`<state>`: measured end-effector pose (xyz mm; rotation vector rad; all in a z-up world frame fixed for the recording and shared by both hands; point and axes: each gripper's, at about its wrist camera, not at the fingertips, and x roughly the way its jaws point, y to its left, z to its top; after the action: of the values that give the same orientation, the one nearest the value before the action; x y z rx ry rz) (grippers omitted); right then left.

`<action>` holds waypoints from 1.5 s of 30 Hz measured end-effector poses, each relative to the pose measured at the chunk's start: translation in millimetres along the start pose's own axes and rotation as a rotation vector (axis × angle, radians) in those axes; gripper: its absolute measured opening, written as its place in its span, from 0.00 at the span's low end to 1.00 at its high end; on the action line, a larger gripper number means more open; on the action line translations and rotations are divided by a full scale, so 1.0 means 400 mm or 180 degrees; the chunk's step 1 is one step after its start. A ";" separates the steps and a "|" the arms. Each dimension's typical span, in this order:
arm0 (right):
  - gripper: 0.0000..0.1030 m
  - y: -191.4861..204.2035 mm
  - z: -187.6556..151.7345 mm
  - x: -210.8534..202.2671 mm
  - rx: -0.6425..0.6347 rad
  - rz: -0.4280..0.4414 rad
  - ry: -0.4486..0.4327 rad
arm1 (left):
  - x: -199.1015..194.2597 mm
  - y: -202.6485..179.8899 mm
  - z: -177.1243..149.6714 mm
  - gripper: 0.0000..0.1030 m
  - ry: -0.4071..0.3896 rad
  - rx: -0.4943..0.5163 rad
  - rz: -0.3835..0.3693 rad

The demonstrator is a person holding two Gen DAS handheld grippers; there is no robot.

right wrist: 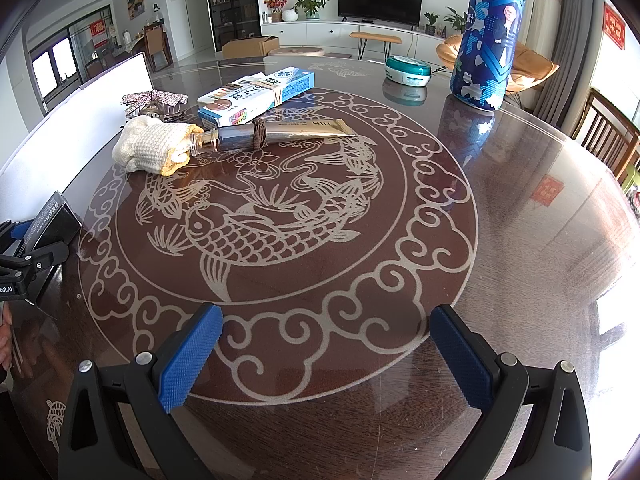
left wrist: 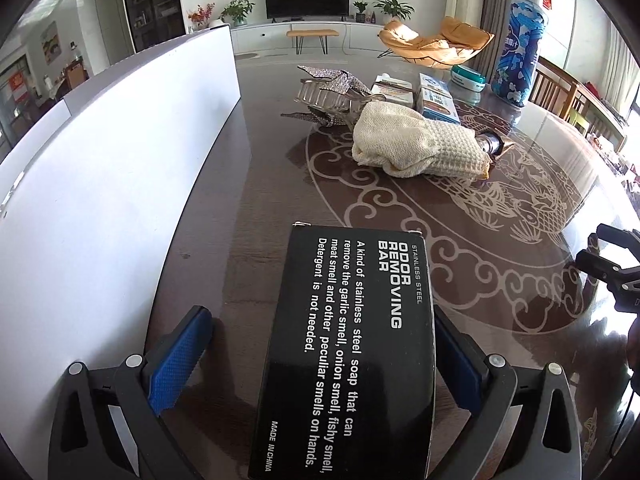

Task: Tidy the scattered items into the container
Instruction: 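Reach the right tool to the white knit glove and grasp it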

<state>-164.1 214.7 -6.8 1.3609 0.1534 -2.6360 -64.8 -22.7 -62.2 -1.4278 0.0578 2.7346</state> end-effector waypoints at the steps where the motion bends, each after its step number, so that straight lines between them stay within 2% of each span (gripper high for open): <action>1: 1.00 0.003 0.003 -0.001 -0.0007 0.0012 -0.0006 | 0.000 0.000 0.001 1.00 -0.0001 0.0001 0.0000; 2: 1.00 0.007 0.009 -0.003 0.0033 0.0107 -0.0046 | 0.000 0.000 0.001 1.00 -0.0001 0.0002 0.0000; 5: 1.00 0.057 0.068 -0.039 0.0126 0.0660 -0.0347 | 0.001 0.000 0.001 1.00 -0.0001 0.0001 0.0000; 7: 1.00 0.118 0.136 -0.051 0.0014 0.0849 -0.0595 | 0.001 0.000 0.001 1.00 0.0000 0.0001 0.0000; 9: 1.00 0.194 0.217 -0.028 -0.0228 0.1007 -0.0691 | 0.001 0.000 0.001 1.00 -0.0001 0.0001 0.0000; 12: 1.00 0.315 0.317 0.053 -0.0775 0.1162 -0.0561 | 0.001 0.000 0.001 1.00 -0.0001 0.0001 0.0000; 15: 1.00 0.395 0.359 0.152 -0.1229 0.1196 -0.0269 | 0.001 -0.001 0.001 1.00 -0.0001 0.0001 0.0000; 16: 0.92 0.408 0.359 0.184 -0.1350 0.1232 -0.0125 | 0.001 -0.001 0.000 1.00 -0.0001 0.0001 0.0000; 17: 0.72 0.415 0.355 0.212 -0.1431 0.1259 0.0029 | 0.001 -0.001 0.000 1.00 -0.0001 0.0000 0.0000; 20: 0.56 0.392 0.332 0.209 -0.1396 0.1251 0.0011 | 0.000 0.000 0.000 1.00 -0.0003 0.0001 0.0000; 21: 0.56 0.374 0.321 0.198 -0.1291 0.1264 0.0002 | 0.000 0.001 0.000 1.00 -0.0003 0.0001 0.0000; 25: 0.56 0.274 0.217 0.127 -0.0871 0.1105 -0.0077 | 0.000 0.002 0.001 1.00 -0.0004 0.0000 0.0000; 29: 0.57 0.141 0.095 0.033 -0.0460 0.0718 -0.0166 | 0.000 0.000 0.006 1.00 0.0001 0.0007 -0.0015; 34: 0.59 0.020 -0.006 -0.041 -0.0141 0.0343 -0.0212 | 0.008 -0.050 0.020 1.00 0.0005 0.0150 -0.0104; 40: 0.62 -0.015 -0.032 -0.057 -0.0013 0.0320 -0.0206 | 0.016 -0.088 0.027 1.00 0.0000 0.0203 -0.0134; 45: 0.76 0.008 -0.034 -0.048 -0.0152 0.0202 -0.0159 | 0.018 -0.091 0.027 1.00 -0.0003 0.0207 -0.0135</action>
<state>-141.9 215.9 1.1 1.2625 0.1629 -2.5943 -75.1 14.5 -62.2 -1.3946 0.1138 2.6738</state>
